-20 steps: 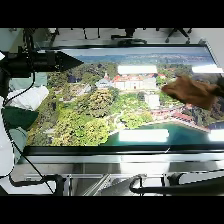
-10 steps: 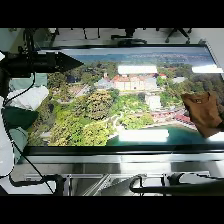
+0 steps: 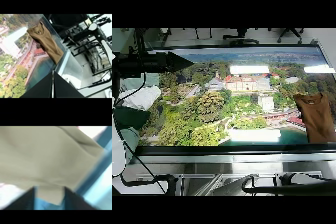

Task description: Fold the shirts.

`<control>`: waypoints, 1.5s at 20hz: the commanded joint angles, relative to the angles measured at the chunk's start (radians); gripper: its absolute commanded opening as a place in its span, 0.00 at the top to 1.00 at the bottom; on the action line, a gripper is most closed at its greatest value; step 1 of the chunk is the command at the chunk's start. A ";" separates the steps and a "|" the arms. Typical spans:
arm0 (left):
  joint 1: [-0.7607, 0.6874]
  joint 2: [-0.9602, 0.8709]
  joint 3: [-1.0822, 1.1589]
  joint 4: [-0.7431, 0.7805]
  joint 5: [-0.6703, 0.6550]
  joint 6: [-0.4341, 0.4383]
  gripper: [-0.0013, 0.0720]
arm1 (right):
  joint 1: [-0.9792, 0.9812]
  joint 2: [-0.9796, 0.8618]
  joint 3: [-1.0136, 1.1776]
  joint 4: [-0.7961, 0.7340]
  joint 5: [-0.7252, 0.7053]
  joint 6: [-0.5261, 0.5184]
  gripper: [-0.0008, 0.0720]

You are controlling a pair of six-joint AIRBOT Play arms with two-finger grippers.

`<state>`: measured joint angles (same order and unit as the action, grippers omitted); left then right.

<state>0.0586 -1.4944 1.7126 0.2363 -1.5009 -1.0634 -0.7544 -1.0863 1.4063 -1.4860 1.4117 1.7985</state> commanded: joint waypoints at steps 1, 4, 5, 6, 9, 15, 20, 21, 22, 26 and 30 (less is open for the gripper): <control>0.043 0.000 0.000 0.002 -0.023 0.001 0.96 | 0.109 0.018 0.095 0.175 -0.020 -0.091 0.86; 0.079 0.013 -0.029 0.029 -0.082 0.001 0.96 | 0.318 0.032 0.093 0.188 -0.035 -0.107 0.95; 0.085 0.043 -0.081 0.039 -0.081 0.004 0.96 | 0.396 0.036 0.091 0.188 -0.033 -0.142 0.95; 0.090 0.085 -0.151 0.061 -0.073 0.019 0.96 | 0.467 0.049 0.080 0.181 -0.032 -0.158 0.95; 0.096 0.237 -0.385 0.168 -0.024 0.058 0.96 | 0.624 0.123 -0.016 0.162 -0.064 -0.157 0.95; 0.096 0.521 -0.780 0.261 0.152 0.078 0.96 | 0.835 0.367 -0.396 0.174 -0.239 -0.149 0.95; 0.096 0.639 -0.912 0.269 0.153 0.079 0.96 | 0.862 0.383 -0.473 0.174 -0.238 -0.150 0.95; 0.096 0.655 -0.925 0.269 0.155 0.078 0.96 | 0.862 0.383 -0.473 0.174 -0.237 -0.150 0.95; 0.096 0.667 -0.931 0.269 0.156 0.078 0.96 | 0.862 0.383 -0.473 0.174 -0.237 -0.150 0.95; 0.096 0.708 -0.933 0.269 0.162 0.078 0.95 | 0.862 0.383 -0.473 0.174 -0.218 -0.150 0.95; 0.096 0.715 -0.933 0.268 0.175 0.066 0.96 | 0.862 0.383 -0.473 0.174 -0.218 -0.150 0.95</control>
<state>0.1539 -0.7906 0.7834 0.5049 -1.3334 -0.9863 0.1066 -0.7044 0.9344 -1.3117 1.1912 1.6482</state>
